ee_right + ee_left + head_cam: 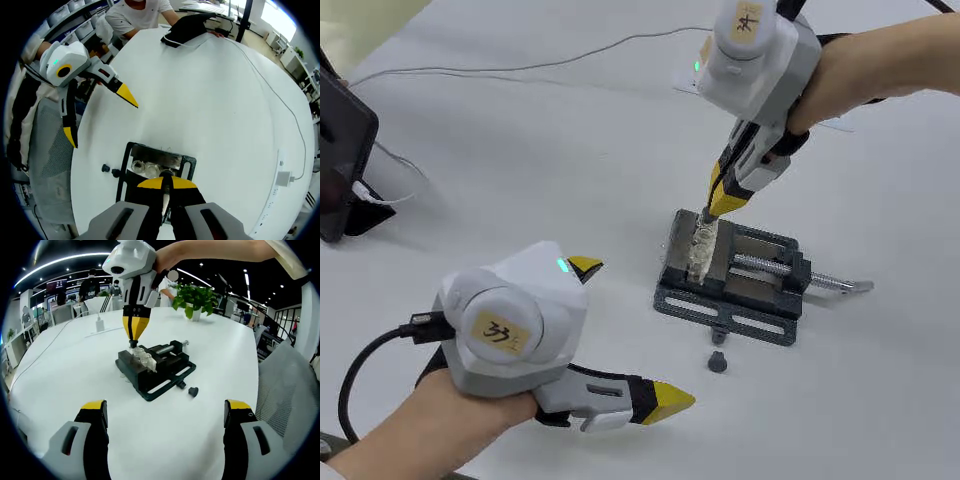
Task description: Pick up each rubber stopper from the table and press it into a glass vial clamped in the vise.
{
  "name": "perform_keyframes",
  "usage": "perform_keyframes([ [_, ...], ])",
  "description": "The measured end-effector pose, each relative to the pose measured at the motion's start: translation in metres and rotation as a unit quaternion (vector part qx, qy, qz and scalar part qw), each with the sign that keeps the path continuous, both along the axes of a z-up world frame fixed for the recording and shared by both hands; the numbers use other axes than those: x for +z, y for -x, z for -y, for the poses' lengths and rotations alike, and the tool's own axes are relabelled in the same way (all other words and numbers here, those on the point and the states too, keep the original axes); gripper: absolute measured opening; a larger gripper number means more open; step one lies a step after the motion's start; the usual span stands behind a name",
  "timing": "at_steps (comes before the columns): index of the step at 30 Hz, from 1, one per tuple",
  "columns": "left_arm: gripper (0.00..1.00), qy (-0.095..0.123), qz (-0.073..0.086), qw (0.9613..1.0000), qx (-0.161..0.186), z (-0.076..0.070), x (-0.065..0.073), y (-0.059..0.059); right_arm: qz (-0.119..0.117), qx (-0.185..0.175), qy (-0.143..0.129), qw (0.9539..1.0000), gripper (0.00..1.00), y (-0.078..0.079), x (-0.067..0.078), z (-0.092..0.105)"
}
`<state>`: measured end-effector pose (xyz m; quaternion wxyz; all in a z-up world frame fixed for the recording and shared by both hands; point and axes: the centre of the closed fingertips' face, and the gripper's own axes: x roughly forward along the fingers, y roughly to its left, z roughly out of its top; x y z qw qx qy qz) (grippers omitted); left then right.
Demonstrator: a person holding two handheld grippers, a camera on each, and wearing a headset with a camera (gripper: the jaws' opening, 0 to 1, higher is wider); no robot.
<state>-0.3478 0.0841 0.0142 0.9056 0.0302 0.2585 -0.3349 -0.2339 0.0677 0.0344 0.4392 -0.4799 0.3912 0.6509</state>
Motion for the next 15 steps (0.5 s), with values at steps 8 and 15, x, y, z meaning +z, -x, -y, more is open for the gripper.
perform_keyframes([
  [8, 0.96, 0.005, -0.004, 1.0, 0.004, 0.0008, -0.0024, -0.0001, 0.027, 0.005, 0.002, 0.9996, 0.0, -0.0048, -0.0031, -0.001],
  [15, 0.96, 0.011, -0.004, 0.9999, 0.011, 0.0008, -0.0018, -0.0036, 0.011, -0.006, -0.004, 0.9999, 0.0, -0.0047, -0.0046, -0.0023],
])
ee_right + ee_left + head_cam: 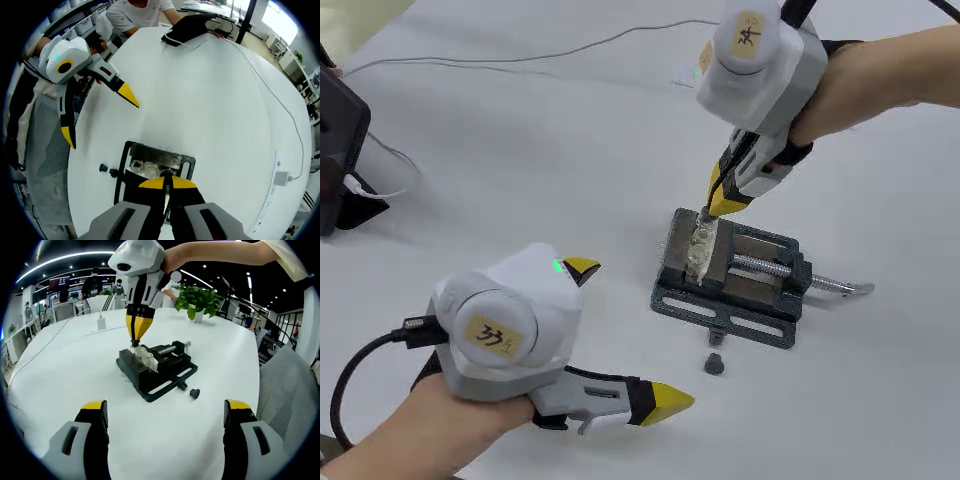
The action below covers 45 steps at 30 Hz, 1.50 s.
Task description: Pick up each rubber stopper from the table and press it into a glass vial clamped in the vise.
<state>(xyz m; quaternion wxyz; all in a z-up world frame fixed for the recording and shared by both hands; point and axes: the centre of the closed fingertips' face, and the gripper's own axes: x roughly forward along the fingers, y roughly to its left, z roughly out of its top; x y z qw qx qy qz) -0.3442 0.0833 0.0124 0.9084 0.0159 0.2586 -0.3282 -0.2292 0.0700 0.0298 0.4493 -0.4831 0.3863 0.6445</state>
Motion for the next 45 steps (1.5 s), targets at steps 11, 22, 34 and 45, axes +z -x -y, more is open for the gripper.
perform_keyframes([
  [11, 0.95, 0.004, 0.001, 0.9999, 0.009, -0.005, 0.001, -0.007, -0.003, -0.009, -0.007, 0.9999, 0.0, 0.001, -0.002, -0.001],
  [22, 0.95, 0.003, 0.002, 0.9999, 0.012, -0.005, 0.002, -0.007, 0.027, 0.016, 0.021, 0.9993, 0.0, 0.003, -0.003, 0.0],
  [34, 0.94, 0.005, 0.002, 0.9999, 0.01, -0.003, 0.002, -0.01, 0.056, 0.027, 0.045, 0.997, 0.0, 0.006, -0.004, -0.001],
  [45, 0.94, 0.006, 0.003, 0.9999, 0.009, -0.002, 0.003, -0.012, 0.066, 0.034, 0.046, 0.9962, 0.0, 0.004, -0.004, 0.0],
])
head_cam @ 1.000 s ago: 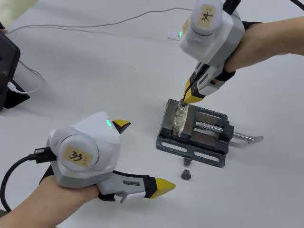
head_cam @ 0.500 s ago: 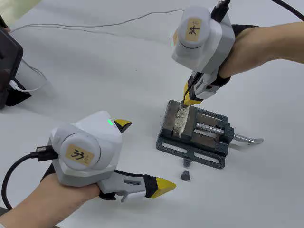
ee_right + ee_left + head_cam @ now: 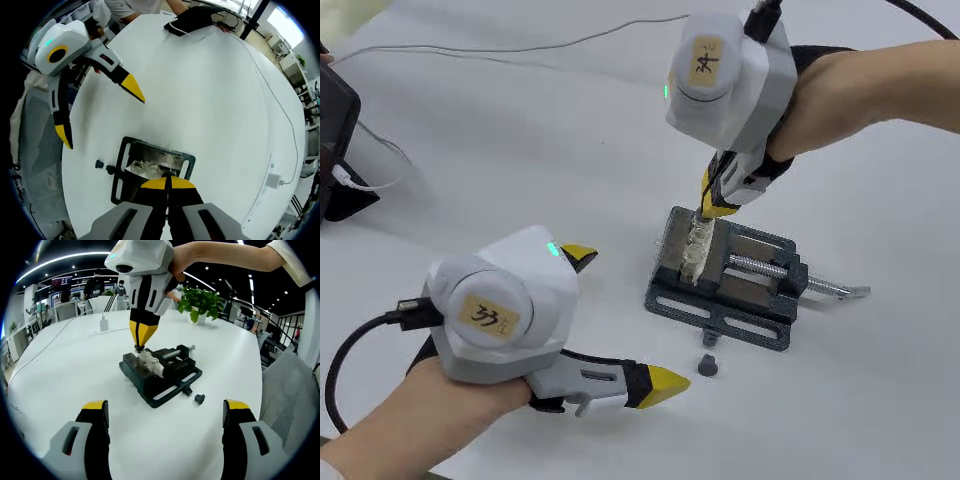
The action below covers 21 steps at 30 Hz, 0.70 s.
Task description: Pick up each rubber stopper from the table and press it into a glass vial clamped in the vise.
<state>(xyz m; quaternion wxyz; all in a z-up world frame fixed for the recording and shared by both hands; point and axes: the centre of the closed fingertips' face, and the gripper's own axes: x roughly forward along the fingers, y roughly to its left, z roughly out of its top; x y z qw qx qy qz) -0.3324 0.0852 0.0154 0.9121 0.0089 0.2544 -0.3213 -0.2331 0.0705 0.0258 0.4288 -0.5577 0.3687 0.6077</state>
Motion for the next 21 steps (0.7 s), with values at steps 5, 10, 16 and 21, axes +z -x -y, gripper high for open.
perform_keyframes([
  [5, 0.94, -0.002, -0.001, 1.0, 0.0, -0.001, 0.0, 0.001, -0.012, -0.021, 0.003, 0.9997, 0.0, 0.003, 0.001, 0.002],
  [10, 0.94, -0.003, 0.001, 1.0, 0.003, -0.003, 0.003, 0.002, -0.025, -0.034, -0.006, 0.9991, 0.0, -0.001, -0.001, 0.002],
  [16, 0.94, -0.008, 0.007, 0.9999, 0.003, -0.006, 0.01, 0.0, -0.039, -0.054, -0.025, 0.9974, 0.0, 0.0, 0.0, 0.002],
  [21, 0.94, -0.011, 0.014, 0.9998, 0.005, -0.01, 0.016, -0.003, -0.053, -0.089, -0.061, 0.9928, 0.0, -0.002, 0.001, 0.001],
])
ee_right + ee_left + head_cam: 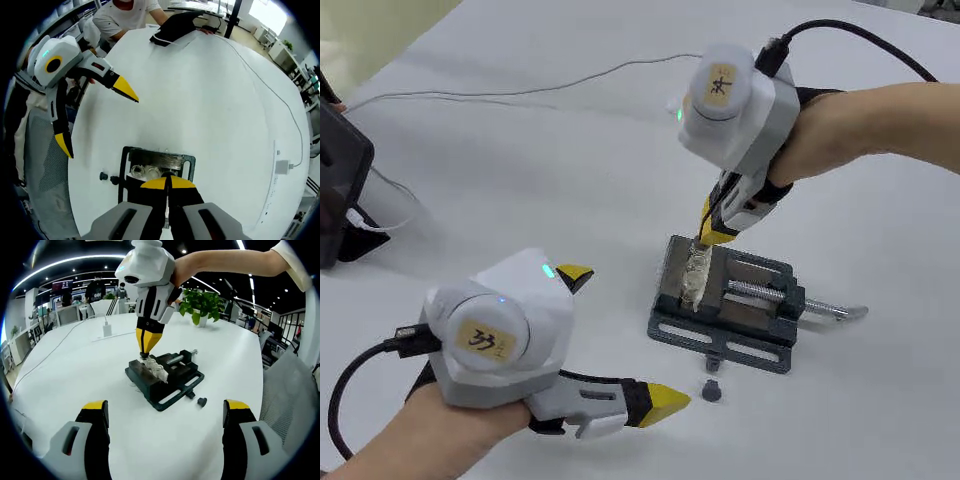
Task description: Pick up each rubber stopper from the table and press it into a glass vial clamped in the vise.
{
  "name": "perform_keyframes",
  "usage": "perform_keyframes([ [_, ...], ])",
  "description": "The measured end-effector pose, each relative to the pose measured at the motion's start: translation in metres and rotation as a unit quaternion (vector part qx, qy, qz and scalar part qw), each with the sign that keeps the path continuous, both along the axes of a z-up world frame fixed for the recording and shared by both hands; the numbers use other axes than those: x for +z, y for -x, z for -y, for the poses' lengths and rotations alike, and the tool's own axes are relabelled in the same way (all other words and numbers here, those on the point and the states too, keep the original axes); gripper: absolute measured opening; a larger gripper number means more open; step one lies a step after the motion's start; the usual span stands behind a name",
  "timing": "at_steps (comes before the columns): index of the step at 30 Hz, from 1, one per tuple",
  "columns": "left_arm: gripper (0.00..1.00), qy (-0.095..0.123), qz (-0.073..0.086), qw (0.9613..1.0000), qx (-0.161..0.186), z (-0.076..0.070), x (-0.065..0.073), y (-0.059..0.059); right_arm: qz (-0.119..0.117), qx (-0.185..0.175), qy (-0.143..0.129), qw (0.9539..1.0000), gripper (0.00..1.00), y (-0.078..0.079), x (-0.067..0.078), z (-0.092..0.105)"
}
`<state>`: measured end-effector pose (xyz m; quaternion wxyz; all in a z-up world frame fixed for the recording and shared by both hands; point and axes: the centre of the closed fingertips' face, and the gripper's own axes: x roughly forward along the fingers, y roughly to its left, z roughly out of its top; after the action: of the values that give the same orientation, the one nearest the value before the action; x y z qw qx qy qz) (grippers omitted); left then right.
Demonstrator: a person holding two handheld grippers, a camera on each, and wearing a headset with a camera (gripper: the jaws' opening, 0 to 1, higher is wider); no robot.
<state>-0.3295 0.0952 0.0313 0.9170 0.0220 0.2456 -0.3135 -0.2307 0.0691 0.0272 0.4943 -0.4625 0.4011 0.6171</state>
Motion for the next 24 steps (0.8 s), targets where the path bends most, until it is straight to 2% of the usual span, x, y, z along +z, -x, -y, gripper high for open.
perform_keyframes([
  [1, 0.94, -0.001, 0.001, 1.0, -0.001, -0.0002, 0.0007, -0.0001, 0.003, 0.009, -0.006, 0.9999, 0.0, 0.0005, 0.0005, 0.0006],
  [3, 0.94, -0.001, 0.004, 1.0, 0.001, -0.0013, 0.0035, -0.0008, -0.003, -0.011, -0.021, 0.9997, 0.0, 0.0006, 0.0009, 0.0005],
  [5, 0.94, -0.001, 0.003, 1.0, 0.001, -0.0015, 0.0039, -0.0011, -0.004, -0.01, -0.026, 0.9996, 0.0, -0.0033, 0.0002, -0.0006],
  [7, 0.94, -0.004, 0.004, 1.0, -0.002, -0.0009, 0.0038, -0.0008, -0.004, -0.014, -0.031, 0.9994, 0.0, 0.0001, 0.0005, -0.0016],
  [9, 0.94, -0.004, 0.004, 1.0, -0.003, 0.0001, 0.0045, -0.0006, 0.002, -0.003, -0.036, 0.9993, 0.0, 0.0027, 0.0016, -0.0009],
  [15, 0.94, -0.004, 0.004, 1.0, -0.005, 0.0031, 0.0054, -0.0003, -0.004, -0.002, -0.041, 0.9992, 0.0, -0.0025, 0.0017, -0.0052],
  [24, 0.94, -0.007, 0.004, 0.9999, -0.008, 0.0038, 0.0052, 0.0002, 0.005, 0.018, -0.041, 0.999, 0.0, 0.0048, 0.0048, -0.0037],
])
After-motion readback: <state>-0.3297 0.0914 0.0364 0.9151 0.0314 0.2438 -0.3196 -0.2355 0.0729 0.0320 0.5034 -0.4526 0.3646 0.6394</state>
